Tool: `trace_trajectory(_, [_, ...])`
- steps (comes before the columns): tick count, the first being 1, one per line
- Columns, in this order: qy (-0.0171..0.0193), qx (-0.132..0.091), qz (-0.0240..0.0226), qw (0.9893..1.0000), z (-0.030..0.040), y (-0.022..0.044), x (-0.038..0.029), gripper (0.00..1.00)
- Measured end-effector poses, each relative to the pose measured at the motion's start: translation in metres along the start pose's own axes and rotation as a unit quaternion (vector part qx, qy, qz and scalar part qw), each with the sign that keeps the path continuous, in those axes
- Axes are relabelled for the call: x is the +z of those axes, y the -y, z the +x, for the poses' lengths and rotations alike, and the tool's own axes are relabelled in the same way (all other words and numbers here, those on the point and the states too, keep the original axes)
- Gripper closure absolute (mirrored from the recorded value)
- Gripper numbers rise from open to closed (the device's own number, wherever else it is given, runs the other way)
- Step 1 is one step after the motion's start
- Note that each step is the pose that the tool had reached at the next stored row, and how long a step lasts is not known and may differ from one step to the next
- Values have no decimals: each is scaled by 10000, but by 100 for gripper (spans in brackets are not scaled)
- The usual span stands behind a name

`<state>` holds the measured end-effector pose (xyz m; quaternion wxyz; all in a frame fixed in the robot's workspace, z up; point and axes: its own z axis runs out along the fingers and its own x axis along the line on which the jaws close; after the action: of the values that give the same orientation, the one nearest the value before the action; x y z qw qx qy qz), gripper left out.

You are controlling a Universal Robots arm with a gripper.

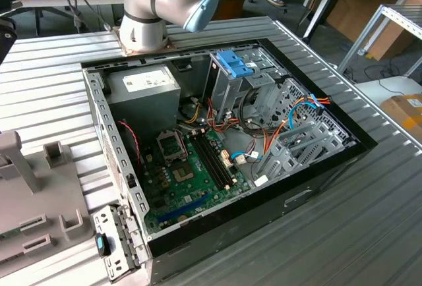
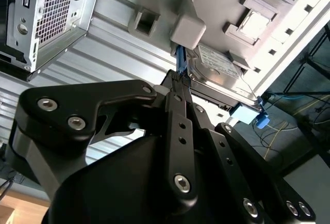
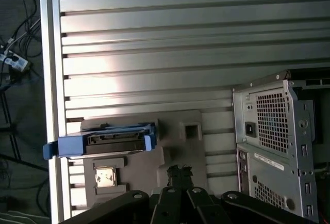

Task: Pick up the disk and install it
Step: 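Reach for the disk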

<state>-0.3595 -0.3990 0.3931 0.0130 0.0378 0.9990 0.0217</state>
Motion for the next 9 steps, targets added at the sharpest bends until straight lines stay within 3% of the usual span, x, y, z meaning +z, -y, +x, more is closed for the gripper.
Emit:
trace_trajectory(4, [0, 0, 0, 10000, 98, 6, -3, 89])
trace_trajectory(9, [0, 0, 0, 10000, 107, 4, -3, 89])
